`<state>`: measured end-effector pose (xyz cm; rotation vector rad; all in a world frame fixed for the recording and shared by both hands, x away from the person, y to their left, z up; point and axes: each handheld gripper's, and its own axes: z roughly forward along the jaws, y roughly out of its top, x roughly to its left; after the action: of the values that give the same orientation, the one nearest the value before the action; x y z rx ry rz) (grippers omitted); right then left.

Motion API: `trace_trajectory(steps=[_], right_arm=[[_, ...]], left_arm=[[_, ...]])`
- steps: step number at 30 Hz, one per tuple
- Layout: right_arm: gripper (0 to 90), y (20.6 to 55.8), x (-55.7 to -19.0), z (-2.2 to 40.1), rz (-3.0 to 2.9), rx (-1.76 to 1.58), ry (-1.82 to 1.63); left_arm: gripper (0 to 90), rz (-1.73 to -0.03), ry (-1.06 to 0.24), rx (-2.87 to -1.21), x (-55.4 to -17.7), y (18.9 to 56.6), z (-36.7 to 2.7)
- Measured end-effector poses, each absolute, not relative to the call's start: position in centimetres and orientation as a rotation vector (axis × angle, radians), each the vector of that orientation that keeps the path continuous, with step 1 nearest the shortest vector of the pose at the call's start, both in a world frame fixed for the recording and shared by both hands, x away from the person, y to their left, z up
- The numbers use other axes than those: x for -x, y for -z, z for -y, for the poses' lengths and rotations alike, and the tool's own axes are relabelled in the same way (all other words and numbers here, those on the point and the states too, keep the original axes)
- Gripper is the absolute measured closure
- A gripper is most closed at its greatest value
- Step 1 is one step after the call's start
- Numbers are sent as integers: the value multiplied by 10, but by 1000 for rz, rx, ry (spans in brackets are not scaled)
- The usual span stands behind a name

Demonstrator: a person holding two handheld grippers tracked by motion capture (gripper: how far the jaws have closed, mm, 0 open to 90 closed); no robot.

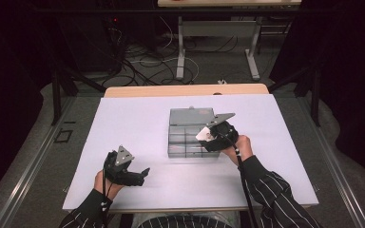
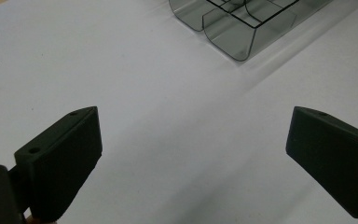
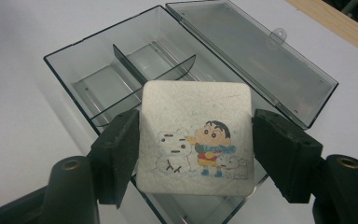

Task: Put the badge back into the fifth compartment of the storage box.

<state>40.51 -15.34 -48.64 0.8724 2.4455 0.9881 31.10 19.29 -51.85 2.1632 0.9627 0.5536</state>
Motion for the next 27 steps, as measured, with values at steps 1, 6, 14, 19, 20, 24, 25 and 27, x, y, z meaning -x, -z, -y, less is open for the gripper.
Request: trace_trajectory(steps=[1,6,14,19,20,24,25,27], right_arm=[[330,486,-405,152,-2450,-880,-982],[330,487,-406,148,-2449,-875,-994],[330,488,-409,142,-2459,-854,-989],[330,489,-410,139,-2468,-845,-984],[330,488,-410,138,-2486,-847,-974],[330,490,-411,136,-2484,-850,-982],[330,490,-411,136,-2484,-850,-981],[330,490,-411,136,-2479,-854,-978]], left_arm=[[31,-964,-553,-2161,-311,519,-193],[31,-962,-554,-2164,-311,518,-193],[32,-965,-552,-2158,-311,518,-193],[32,-960,-554,-2164,-311,518,-193],[32,-964,-553,-2157,-311,518,-193],[32,-960,-552,-2164,-311,518,-193],[32,-963,-552,-2157,-311,518,-193],[32,-963,-553,-2157,-311,518,-193]])
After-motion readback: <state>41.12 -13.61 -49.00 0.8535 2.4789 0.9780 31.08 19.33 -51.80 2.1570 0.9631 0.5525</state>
